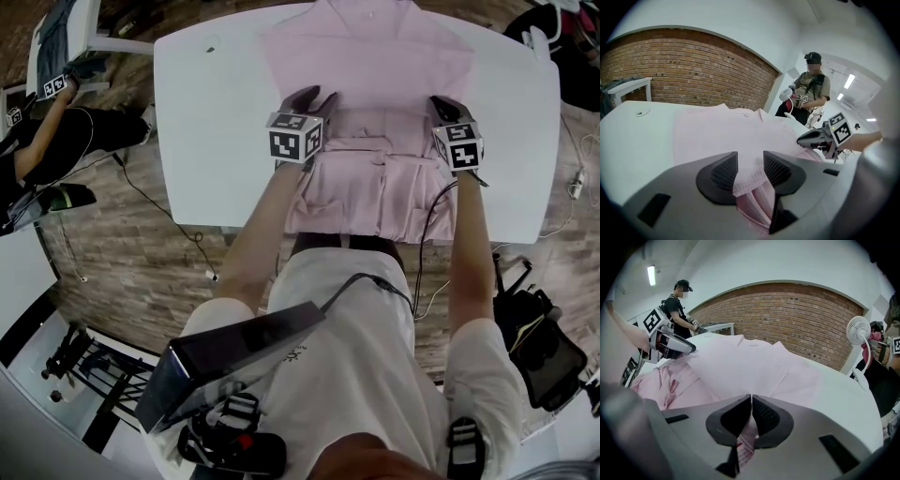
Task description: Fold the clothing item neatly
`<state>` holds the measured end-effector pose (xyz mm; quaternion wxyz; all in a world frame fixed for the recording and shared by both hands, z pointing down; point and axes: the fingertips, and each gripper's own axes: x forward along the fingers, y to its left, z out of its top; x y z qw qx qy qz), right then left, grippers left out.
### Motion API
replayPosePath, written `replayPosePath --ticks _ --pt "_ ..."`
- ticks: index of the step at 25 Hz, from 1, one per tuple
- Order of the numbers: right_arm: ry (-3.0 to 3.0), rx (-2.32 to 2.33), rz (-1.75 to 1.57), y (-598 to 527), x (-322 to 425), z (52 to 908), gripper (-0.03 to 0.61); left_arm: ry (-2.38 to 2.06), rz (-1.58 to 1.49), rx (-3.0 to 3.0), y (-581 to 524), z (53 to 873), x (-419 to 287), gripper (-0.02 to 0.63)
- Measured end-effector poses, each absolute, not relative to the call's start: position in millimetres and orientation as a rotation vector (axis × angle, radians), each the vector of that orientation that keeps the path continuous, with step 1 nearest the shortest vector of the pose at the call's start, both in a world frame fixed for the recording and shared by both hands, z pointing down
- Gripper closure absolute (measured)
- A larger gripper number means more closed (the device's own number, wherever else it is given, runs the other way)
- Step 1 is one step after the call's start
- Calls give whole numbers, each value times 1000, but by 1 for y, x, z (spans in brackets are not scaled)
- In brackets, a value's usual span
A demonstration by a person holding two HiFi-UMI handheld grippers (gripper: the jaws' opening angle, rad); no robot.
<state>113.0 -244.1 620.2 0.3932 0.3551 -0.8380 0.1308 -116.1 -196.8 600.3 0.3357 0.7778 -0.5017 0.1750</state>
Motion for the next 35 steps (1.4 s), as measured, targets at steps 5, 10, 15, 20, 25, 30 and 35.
replayPosePath --ticks 5,10,15,20,25,30,35 --pt "-2197 899 263 -244 100 596 563 -1361 435 2021 -194 592 -121 484" --pt "-2302 875 244 -255 92 569 575 -1435 431 2020 -196 581 -121 574" --pt "-2367 847 221 -268 90 552 575 -1488 438 2025 -202 568 -112 592" --pt "-2405 807 201 -267 82 546 575 -1525 436 2031 -202 559 -108 600" --pt "-2435 756 187 -257 70 541 575 -1543 455 2026 -193 556 -106 611" --pt "-2465 727 166 -255 59 532 575 -1553 457 2032 -191 549 -108 612" --pt "-2492 732 142 -267 49 518 575 -1567 451 2071 -207 530 -118 612"
